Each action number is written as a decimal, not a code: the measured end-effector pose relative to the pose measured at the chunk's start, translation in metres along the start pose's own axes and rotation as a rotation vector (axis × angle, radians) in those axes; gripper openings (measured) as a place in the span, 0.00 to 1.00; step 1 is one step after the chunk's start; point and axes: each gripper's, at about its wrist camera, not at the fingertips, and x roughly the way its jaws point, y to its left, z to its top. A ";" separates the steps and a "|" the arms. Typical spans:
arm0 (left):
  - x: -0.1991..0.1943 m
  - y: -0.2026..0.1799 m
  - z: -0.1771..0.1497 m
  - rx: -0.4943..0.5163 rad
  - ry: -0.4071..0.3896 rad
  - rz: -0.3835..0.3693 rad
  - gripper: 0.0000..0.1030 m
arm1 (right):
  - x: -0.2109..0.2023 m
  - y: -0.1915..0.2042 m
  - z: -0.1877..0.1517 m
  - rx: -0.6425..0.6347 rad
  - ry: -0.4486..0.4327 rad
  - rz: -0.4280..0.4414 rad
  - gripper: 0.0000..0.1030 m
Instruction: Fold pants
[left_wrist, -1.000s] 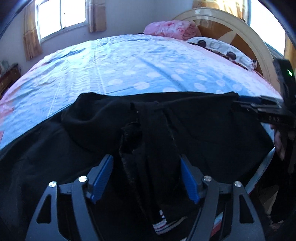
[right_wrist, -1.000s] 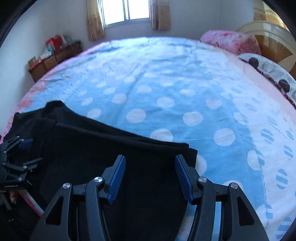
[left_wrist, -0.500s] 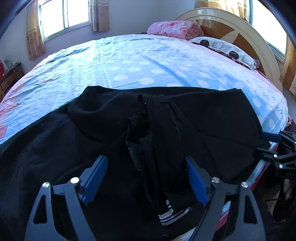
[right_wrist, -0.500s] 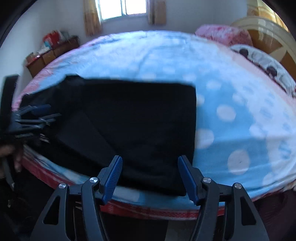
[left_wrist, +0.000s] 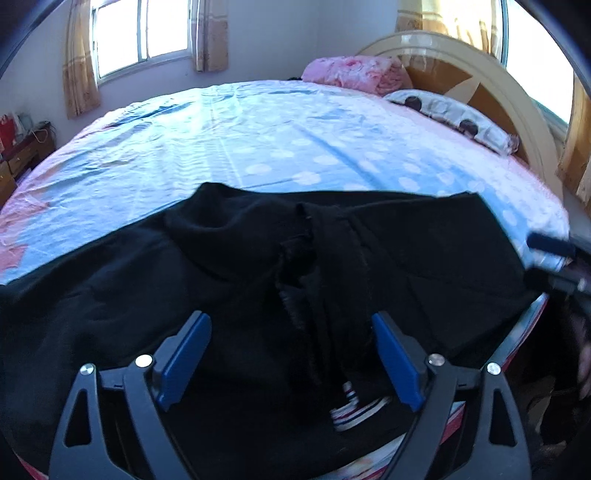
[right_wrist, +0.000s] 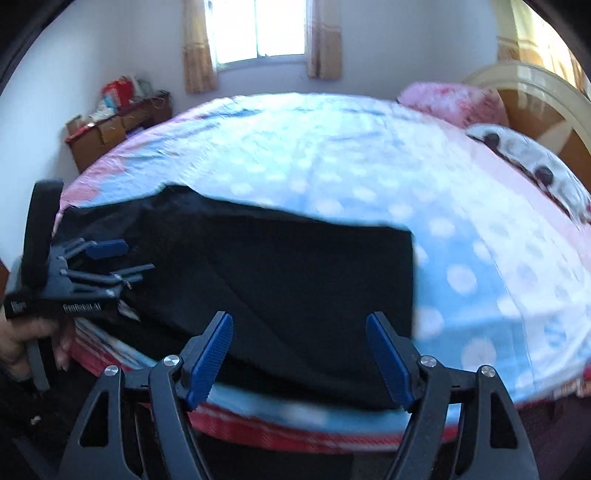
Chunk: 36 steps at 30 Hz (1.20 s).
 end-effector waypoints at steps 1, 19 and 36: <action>-0.002 0.001 -0.001 -0.001 -0.004 -0.001 0.88 | 0.004 0.004 0.009 0.006 -0.003 0.052 0.74; 0.003 0.012 -0.015 -0.012 -0.005 0.022 0.93 | 0.138 0.075 0.068 -0.023 0.172 0.372 0.73; -0.093 0.234 -0.047 -0.299 -0.029 0.343 0.93 | 0.070 0.047 0.058 0.108 -0.031 0.373 0.73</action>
